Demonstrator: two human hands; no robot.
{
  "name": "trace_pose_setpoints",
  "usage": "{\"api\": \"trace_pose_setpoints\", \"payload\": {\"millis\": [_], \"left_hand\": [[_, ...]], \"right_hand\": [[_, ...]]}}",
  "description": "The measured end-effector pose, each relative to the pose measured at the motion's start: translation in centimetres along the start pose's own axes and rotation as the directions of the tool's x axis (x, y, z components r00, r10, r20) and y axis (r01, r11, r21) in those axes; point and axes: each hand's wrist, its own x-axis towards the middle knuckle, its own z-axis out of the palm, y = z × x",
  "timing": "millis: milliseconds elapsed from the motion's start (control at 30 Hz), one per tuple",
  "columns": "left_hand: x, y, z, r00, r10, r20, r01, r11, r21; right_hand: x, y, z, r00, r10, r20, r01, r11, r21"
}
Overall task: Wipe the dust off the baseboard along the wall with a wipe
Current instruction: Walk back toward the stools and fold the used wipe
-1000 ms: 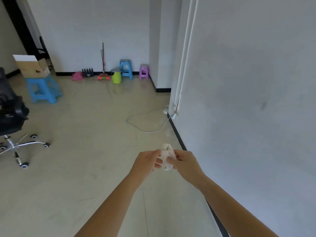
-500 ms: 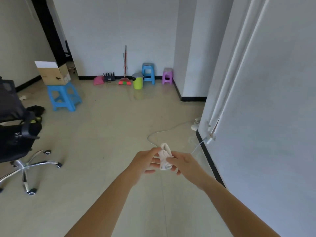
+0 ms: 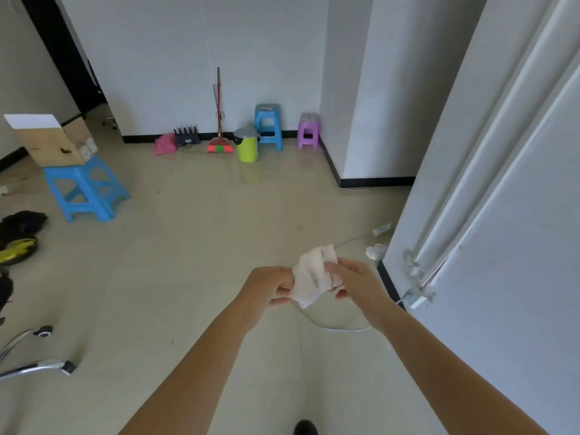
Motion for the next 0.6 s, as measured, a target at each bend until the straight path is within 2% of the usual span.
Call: {"api": "trace_pose_setpoints", "payload": {"millis": [100,267,333,433,600], "left_hand": [[6.1,4.0,-1.4,1.000,0.005,0.016,-0.005,1.000,-0.006],[18.4,9.5,-6.6,0.998,-0.033,-0.045,0.035,0.999,0.042],[23.5,11.2,-9.1,0.994,-0.031,-0.107,0.032,0.999,0.007],[31.1,12.8,-13.3,0.992,0.001,-0.124,-0.011,0.996,-0.085],[45.0,17.8,-19.8,0.984,0.067,0.162,-0.055,0.995,-0.080]], "right_hand": [[8.3,-2.0,-0.5,0.997,0.068,0.031,-0.072,0.986,0.147],[22.8,-6.5,1.9,0.965,0.109,0.239,-0.176,0.945,0.277],[28.5,-7.6,3.7,0.956,0.106,0.275,-0.191,0.932,0.307],[37.8,-9.2,6.4,0.956,0.100,0.277,-0.185,0.936,0.298],[53.7,-12.8,11.9,0.928,0.138,0.347,-0.221,0.952,0.212]]}}
